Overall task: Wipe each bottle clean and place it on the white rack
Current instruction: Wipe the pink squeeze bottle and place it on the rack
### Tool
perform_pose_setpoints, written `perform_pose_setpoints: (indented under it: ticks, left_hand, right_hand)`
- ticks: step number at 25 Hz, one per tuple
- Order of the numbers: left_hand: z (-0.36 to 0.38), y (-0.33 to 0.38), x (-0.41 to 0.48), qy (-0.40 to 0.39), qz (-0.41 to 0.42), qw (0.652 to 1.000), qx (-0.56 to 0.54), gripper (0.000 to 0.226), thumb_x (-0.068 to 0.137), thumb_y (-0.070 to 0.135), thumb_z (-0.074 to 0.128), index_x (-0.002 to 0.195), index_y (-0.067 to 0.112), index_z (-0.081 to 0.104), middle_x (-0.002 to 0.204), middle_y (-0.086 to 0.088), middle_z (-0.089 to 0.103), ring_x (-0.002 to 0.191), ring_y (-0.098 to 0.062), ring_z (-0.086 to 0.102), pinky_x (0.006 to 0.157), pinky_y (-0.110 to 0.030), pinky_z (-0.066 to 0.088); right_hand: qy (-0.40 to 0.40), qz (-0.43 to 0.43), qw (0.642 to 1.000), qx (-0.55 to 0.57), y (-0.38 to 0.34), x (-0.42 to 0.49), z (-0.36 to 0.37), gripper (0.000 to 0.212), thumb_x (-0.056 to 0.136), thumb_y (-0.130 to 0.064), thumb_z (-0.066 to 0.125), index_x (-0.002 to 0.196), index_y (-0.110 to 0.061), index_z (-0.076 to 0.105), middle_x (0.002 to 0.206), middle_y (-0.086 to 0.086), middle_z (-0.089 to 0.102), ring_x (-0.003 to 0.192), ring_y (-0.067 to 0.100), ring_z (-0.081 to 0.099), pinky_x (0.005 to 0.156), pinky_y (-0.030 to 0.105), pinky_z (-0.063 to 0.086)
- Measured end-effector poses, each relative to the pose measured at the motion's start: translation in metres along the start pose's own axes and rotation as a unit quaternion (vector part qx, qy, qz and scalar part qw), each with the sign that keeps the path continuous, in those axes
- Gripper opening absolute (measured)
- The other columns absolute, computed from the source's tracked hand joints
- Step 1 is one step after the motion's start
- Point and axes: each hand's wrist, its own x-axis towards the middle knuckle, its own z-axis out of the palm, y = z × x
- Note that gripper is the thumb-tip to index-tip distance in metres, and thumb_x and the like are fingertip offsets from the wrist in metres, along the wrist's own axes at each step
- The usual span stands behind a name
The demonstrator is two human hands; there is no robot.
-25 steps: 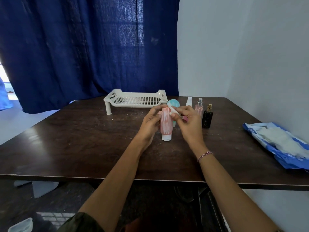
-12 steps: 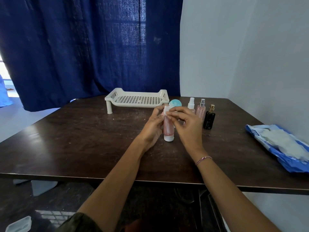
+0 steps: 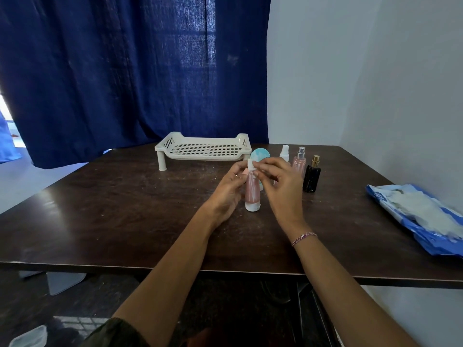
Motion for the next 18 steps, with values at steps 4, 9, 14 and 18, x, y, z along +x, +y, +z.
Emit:
perform_pose_setpoints:
  ticks: [4,9,14,18]
  left_hand:
    - [-0.0032,-0.0017,0.0015,0.013,0.015,1.000,0.019,0.035,0.101,0.011,0.034,0.125,0.029,0.051,0.140,-0.007,0.048,0.128,-0.025,0.047,0.105,-0.045,0.041]
    - [0.0012,0.0021,-0.0006,0.001,0.011,0.999,0.049,0.037,0.101,0.012,0.033,0.120,0.037,0.052,0.142,-0.002,0.045,0.128,-0.018,0.047,0.106,-0.043,0.040]
    - [-0.0020,0.0003,0.0002,0.023,0.029,0.999,0.033,0.035,0.099,0.010,0.037,0.130,0.023,0.047,0.135,0.000,0.050,0.126,-0.020,0.049,0.103,-0.037,0.043]
    - [-0.0013,0.0020,0.0001,0.042,0.029,0.998,0.045,0.036,0.098,0.015,0.045,0.133,0.023,0.043,0.134,0.002,0.050,0.123,-0.018,0.051,0.098,-0.033,0.047]
  right_hand:
    - [-0.022,-0.036,0.999,0.000,-0.0055,-0.0027,-0.0005,0.023,0.079,-0.008,0.070,0.102,-0.007,0.069,0.104,-0.002,0.064,0.099,-0.003,0.052,0.088,0.004,0.041]
    - [0.009,0.007,1.000,-0.010,-0.0019,0.0001,0.0008,0.024,0.081,-0.012,0.069,0.105,-0.008,0.069,0.106,0.003,0.066,0.099,0.000,0.054,0.085,0.007,0.045]
    - [-0.037,-0.035,0.999,-0.007,-0.0041,-0.0037,0.0010,0.021,0.077,-0.009,0.073,0.097,-0.007,0.071,0.099,0.003,0.067,0.093,0.001,0.057,0.083,0.011,0.049]
    - [-0.062,-0.034,0.997,-0.021,-0.0038,-0.0038,0.0021,0.021,0.078,-0.010,0.072,0.099,-0.007,0.071,0.102,0.003,0.067,0.094,0.001,0.056,0.083,0.015,0.050]
